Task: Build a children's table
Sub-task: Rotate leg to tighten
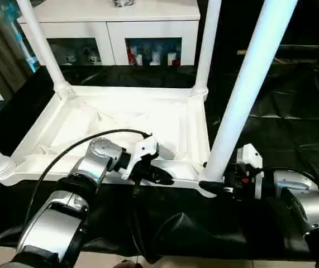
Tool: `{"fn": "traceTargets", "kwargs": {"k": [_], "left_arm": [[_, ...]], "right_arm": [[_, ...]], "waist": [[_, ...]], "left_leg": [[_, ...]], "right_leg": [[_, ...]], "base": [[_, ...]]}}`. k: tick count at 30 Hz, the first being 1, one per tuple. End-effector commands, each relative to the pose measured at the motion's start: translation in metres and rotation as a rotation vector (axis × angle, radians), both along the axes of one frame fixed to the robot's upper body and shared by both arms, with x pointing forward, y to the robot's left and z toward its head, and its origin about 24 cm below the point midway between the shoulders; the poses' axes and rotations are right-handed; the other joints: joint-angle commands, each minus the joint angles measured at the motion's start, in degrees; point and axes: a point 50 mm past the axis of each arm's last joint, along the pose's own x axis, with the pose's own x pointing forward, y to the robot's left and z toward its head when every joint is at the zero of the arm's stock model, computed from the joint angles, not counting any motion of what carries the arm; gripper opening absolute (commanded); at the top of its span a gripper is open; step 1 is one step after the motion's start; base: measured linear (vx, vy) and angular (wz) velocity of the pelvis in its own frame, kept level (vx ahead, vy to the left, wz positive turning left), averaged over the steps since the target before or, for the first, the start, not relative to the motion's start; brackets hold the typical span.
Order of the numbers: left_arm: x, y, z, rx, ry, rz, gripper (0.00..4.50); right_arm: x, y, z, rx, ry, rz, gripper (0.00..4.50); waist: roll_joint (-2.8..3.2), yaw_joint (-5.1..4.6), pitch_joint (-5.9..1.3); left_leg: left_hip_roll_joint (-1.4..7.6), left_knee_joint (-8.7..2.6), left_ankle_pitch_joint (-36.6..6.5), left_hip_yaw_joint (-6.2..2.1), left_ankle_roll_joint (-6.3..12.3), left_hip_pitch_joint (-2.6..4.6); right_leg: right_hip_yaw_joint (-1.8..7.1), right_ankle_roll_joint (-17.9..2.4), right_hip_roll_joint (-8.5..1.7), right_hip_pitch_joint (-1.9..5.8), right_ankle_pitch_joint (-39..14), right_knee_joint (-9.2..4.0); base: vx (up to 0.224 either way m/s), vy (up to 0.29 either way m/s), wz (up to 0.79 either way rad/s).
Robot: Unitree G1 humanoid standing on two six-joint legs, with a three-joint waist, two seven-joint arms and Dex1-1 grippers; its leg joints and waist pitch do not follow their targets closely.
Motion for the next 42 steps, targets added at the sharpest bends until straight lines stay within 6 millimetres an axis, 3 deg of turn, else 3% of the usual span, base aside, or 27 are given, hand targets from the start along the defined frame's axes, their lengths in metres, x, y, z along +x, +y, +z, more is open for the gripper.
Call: {"fn": "traceTargets", "kwargs": {"k": [1,4,5,6,9,10,12,13,14,18,19,23,26,27,28,30,31,34,38,39,42], "left_arm": [[0.003,-0.005,0.003,-0.035,-0.035,0.038,0.00],[0.010,-0.013,0.002,-0.030,-0.079,0.141,0.00],[0.010,-0.014,0.002,-0.029,-0.081,0.148,0.00],[0.015,-0.023,0.001,-0.033,-0.098,0.229,0.00],[0.018,-0.041,0.001,-0.047,-0.113,0.300,0.00],[0.019,-0.048,0.000,-0.050,-0.117,0.324,0.00],[0.019,-0.054,0.001,-0.058,-0.121,0.342,0.00],[0.019,-0.063,0.001,-0.067,-0.124,0.369,0.00],[0.019,-0.067,0.001,-0.072,-0.126,0.384,0.00],[0.015,-0.086,0.001,-0.098,-0.128,0.383,0.00],[0.015,-0.089,0.002,-0.104,-0.128,0.378,0.00],[0.013,-0.088,0.002,-0.118,-0.134,0.330,0.00],[0.012,-0.082,0.002,-0.120,-0.136,0.307,0.00],[0.012,-0.074,0.001,-0.113,-0.131,0.277,0.00],[0.011,-0.070,0.000,-0.107,-0.124,0.263,0.00],[0.011,-0.063,-0.001,-0.095,-0.112,0.237,0.00],[0.010,-0.061,-0.001,-0.093,-0.110,0.219,0.00],[0.007,-0.046,-0.001,-0.079,-0.094,0.129,0.00],[0.006,-0.029,0.002,-0.071,-0.060,0.061,0.00],[0.005,-0.026,0.002,-0.070,-0.048,0.042,0.00],[0.002,-0.019,0.003,-0.052,-0.014,-0.015,0.00]], "right_arm": [[-0.005,0.007,-0.011,-0.001,0.051,0.002,2.75],[0.002,0.010,-0.021,-0.015,0.043,-0.155,2.74],[0.003,0.011,-0.022,-0.018,0.043,-0.168,2.74],[0.010,0.015,-0.033,-0.046,0.037,-0.320,2.74],[0.018,0.028,-0.045,-0.027,0.064,-0.494,2.73],[0.020,0.036,-0.048,-0.012,0.074,-0.540,2.72],[0.023,0.042,-0.049,-0.005,0.079,-0.581,2.72],[0.027,0.049,-0.051,-0.004,0.084,-0.633,2.72],[0.029,0.054,-0.051,-0.004,0.088,-0.661,2.72],[0.036,0.081,-0.046,0.031,0.065,-0.642,2.72],[0.037,0.086,-0.044,0.037,0.050,-0.626,3.28],[0.037,0.083,-0.041,0.023,0.003,-0.580,3.51],[0.036,0.075,-0.036,0.048,-0.009,-0.514,3.64],[0.032,0.068,-0.032,0.053,-0.020,-0.415,3.64],[0.029,0.064,-0.030,0.047,-0.029,-0.367,3.64],[0.026,0.056,-0.026,0.035,-0.042,-0.294,3.64],[0.025,0.053,-0.025,0.035,-0.039,-0.271,3.64],[0.019,0.037,-0.017,0.031,-0.037,-0.167,3.64],[0.012,0.018,-0.009,0.003,-0.020,-0.055,3.64],[0.010,0.014,-0.007,-0.005,-0.015,-0.039,3.64],[0.008,0.007,-0.006,-0.016,0.015,-0.014,3.64]], "waist": [[-1.40,0.17,-3.39],[-1.41,0.15,-3.34],[-1.32,-0.01,-3.19],[-1.31,-0.13,-3.12],[-1.00,-1.32,-2.71],[-0.57,-1.73,-2.57],[-0.79,-2.23,-2.37],[-0.56,-2.60,-2.02],[-0.31,-2.76,-1.99],[-0.22,-3.79,-2.03],[-0.15,-4.03,-2.15],[-0.30,-3.86,-2.39],[-0.48,-3.53,-2.64],[-0.73,-3.44,-2.72],[-0.76,-2.99,-2.85],[-1.03,-2.39,-2.73],[-0.85,-2.00,-2.91],[-1.10,-1.31,-3.12],[-1.00,-0.82,-3.59],[-1.24,-0.72,-3.74],[-1.11,0.13,-4.42]], "left_leg": [[3.75,-4.25,-12.12,-1.93,5.30,1.82],[3.64,-4.15,-11.89,-1.88,5.53,1.69],[3.58,-4.33,-13.27,-1.90,4.67,1.74],[3.57,-4.42,-14.23,-1.98,4.00,1.75],[3.29,-5.19,-21.39,-2.56,-0.98,2.30],[3.25,-5.38,-23.63,-2.71,-1.84,2.54],[3.22,-5.55,-25.82,-2.78,-2.28,2.61],[3.02,-5.77,-29.60,-2.95,-2.67,3.16],[2.99,-5.68,-30.78,-3.12,-3.06,3.53],[2.91,-6.19,-34.45,-3.65,-3.85,3.82],[2.94,-6.40,-34.77,-3.81,-3.76,3.60],[2.94,-6.59,-32.48,-3.46,-2.60,3.33],[3.09,-6.55,-29.28,-3.21,-1.25,2.95],[3.09,-6.34,-27.39,-2.90,-0.55,2.91],[3.12,-6.13,-25.02,-2.75,0.83,2.67],[3.20,-5.76,-22.31,-2.25,2.52,2.54],[3.30,-5.51,-19.38,-2.14,3.58,2.32],[3.53,-5.23,-16.19,-2.11,4.77,2.20],[3.70,-4.55,-10.65,-2.05,7.17,1.95],[3.64,-4.16,-8.65,-1.88,8.22,1.92],[3.56,-2.96,-2.10,-1.88,11.39,1.58]], "right_leg": [[1.13,-15.42,-2.09,2.09,-6.46,-3.06],[1.12,-15.33,-2.13,2.03,-6.66,-3.12],[1.11,-14.92,-2.07,1.77,-8.90,-3.42],[1.14,-14.59,-2.16,1.76,-10.60,-3.51],[1.14,-10.87,-2.28,1.36,-22.50,-4.78],[1.15,-10.26,-2.19,1.11,-23.96,-5.07],[1.13,-9.53,-2.03,0.99,-25.46,-5.33],[0.88,-7.94,-2.02,0.67,-30.32,-6.13],[0.79,-7.50,-2.14,0.52,-31.81,-6.37],[0.41,-5.97,-1.83,0.48,-32.45,-6.84],[0.30,-5.97,-1.80,0.83,-31.18,-6.77],[0.83,-7.56,-1.88,0.89,-25.86,-6.61],[1.10,-8.83,-2.00,1.37,-21.62,-6.13],[1.23,-9.78,-2.00,1.35,-19.34,-5.98],[1.22,-10.27,-2.13,1.90,-17.64,-5.80],[1.26,-10.96,-2.12,1.95,-17.03,-5.71],[1.24,-11.67,-2.37,2.06,-16.58,-5.45],[1.08,-12.16,-2.45,2.36,-14.73,-5.11],[0.73,-14.57,-2.20,2.61,-6.06,-3.72],[0.69,-15.54,-2.09,2.59,-2.36,-3.23],[0.63,-17.17,-2.11,2.46,7.35,-1.69]], "base": [[0.000,0.000,0.00],[0.000,0.000,0.00],[0.000,0.000,0.00],[0.000,0.000,0.00],[0.000,0.000,0.00],[0.000,0.000,0.00],[0.000,0.000,0.00],[0.000,0.000,0.00],[0.000,0.000,0.00],[0.000,0.000,0.00],[0.000,0.000,0.00],[0.000,0.000,0.00],[0.000,0.000,0.00],[0.000,0.000,0.00],[0.000,0.000,0.00],[0.000,0.000,0.00],[0.000,0.000,0.00],[0.000,0.000,0.00],[0.043,-0.012,0.01],[0.000,0.000,0.00],[0.000,0.000,0.00]]}}
